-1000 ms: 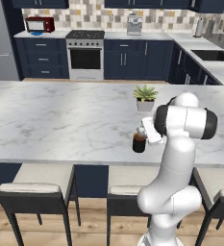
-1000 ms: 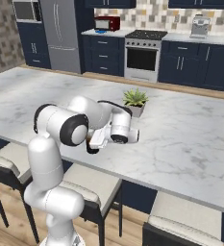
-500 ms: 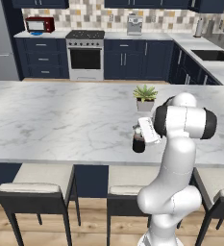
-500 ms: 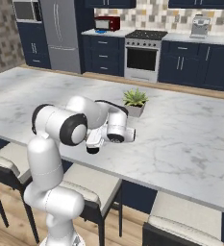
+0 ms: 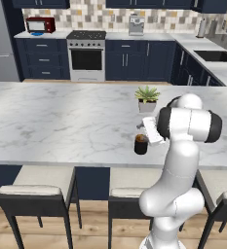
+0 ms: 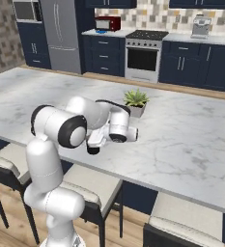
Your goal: Pick up the marshmallow and place it in the cup of hot chocolate on the dining counter.
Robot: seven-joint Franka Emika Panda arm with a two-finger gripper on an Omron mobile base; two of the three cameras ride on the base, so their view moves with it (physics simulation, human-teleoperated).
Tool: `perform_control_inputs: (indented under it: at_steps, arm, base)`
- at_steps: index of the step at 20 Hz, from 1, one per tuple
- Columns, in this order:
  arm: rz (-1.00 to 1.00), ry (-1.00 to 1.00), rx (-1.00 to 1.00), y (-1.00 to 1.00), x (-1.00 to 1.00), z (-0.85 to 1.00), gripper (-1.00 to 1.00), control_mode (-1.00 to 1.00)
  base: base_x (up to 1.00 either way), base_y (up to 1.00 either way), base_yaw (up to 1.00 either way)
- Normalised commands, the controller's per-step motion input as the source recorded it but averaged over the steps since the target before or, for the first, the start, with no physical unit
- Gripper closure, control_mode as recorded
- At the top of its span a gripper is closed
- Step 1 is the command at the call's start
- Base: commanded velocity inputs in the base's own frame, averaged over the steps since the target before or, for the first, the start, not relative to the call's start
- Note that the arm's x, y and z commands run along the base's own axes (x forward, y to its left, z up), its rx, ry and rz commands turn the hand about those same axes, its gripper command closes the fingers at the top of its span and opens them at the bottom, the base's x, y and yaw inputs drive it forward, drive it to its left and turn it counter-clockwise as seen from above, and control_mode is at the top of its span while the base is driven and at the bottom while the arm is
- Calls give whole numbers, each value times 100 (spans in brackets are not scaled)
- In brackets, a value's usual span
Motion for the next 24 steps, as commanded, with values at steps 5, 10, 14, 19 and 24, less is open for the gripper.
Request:
perform_control_inputs:
  at_steps: [5,10,14,19,24]
  arm:
    - [0,0,3,-44,-1,27,-100,-100]
    - [0,-4,1,-9,-19,41,-100,-100]
    - [0,-23,-1,8,-83,83,-100,-100]
    - [2,-43,-7,17,-100,93,-100,-100]
    - [0,-52,-7,26,-100,84,-100,-100]
  base:
    - [0,0,0]
    - [0,0,0]
    - [0,0,0]
    - [0,0,0]
    - [0,0,0]
